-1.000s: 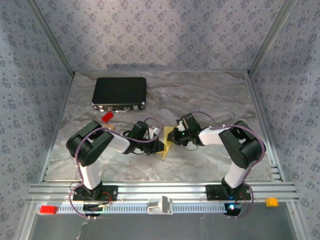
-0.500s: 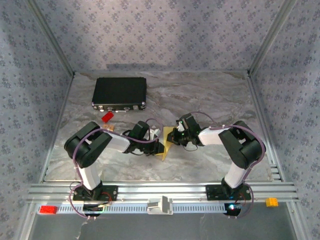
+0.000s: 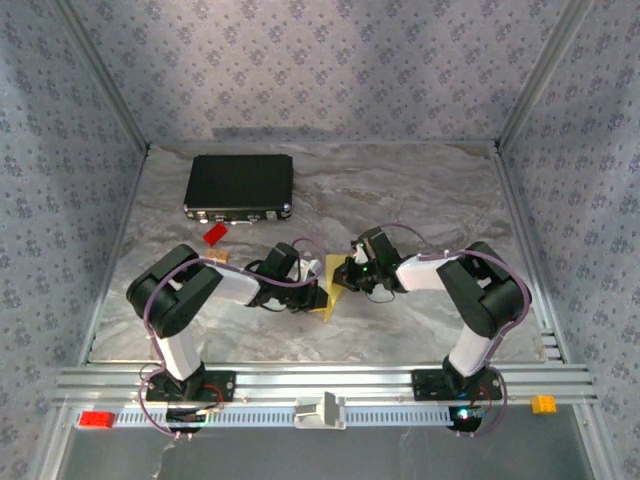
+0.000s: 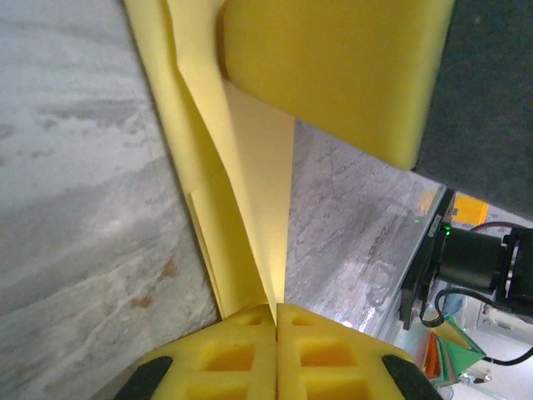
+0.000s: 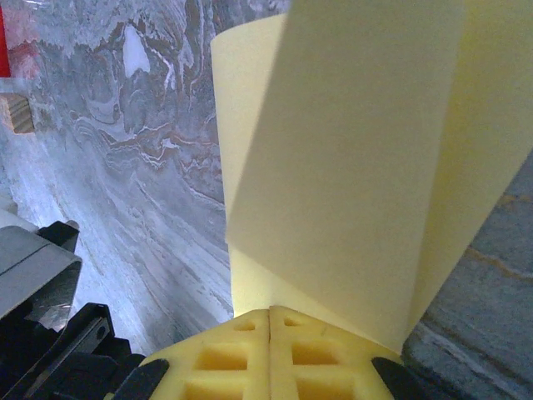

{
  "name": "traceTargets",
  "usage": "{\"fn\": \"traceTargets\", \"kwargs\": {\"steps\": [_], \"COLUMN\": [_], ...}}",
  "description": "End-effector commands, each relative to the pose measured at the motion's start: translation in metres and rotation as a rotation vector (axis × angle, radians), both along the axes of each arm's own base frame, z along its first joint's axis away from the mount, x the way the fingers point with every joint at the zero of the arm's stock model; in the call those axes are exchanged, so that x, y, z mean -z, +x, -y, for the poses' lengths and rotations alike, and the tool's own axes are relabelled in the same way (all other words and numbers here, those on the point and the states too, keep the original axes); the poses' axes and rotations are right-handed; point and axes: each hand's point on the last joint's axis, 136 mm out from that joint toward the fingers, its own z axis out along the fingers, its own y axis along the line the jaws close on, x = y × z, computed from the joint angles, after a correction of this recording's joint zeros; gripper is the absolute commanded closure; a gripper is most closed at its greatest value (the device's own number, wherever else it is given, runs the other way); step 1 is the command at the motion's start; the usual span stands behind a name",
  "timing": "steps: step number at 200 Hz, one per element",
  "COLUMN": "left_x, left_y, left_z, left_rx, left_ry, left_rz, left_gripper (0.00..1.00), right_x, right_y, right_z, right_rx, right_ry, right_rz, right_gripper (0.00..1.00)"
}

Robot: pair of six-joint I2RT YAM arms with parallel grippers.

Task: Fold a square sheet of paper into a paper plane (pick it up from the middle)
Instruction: Fold the wing for the fifth time at the center of the table.

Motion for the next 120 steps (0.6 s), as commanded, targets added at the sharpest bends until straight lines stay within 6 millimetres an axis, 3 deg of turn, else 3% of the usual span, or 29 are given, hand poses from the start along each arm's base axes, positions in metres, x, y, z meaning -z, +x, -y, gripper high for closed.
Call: {"fn": "traceTargets", "kwargs": {"steps": [1, 10, 35, 48, 120], "left_x": [0.006, 0.006, 0.006, 0.007, 0.004], "left_y": [-0.040, -0.041, -0.045, -0.047, -0.051], "left_z": [-0.010, -0.012, -0.013, -0.014, -0.015], "left_rx": [0.095, 0.097, 0.109, 0.114, 0.123], "left_ry": [0.040, 0.042, 0.046, 0.053, 0.054], "left_rz": [-0.090, -0.091, -0.093, -0.099, -0.081], "left_gripper": [0.95, 1.00, 1.00, 0.92, 0.90], "right_x": [0.047, 0.048, 0.048, 0.048, 0.048], "right_y": [-0.022, -0.022, -0.022, -0.022, -0.024], "right_z": [0.038, 0.038, 0.038, 0.039, 0.040], "right_rx": [0.062, 0.062, 0.065, 0.068, 0.069], "right_ry": [-0.196, -0.197, -0.199, -0.200, -0.207], "right_rz": [-0.115, -0.116, -0.117, -0.117, -0.119], "right_gripper": [0.94, 0.94, 0.94, 0.94, 0.94]}}
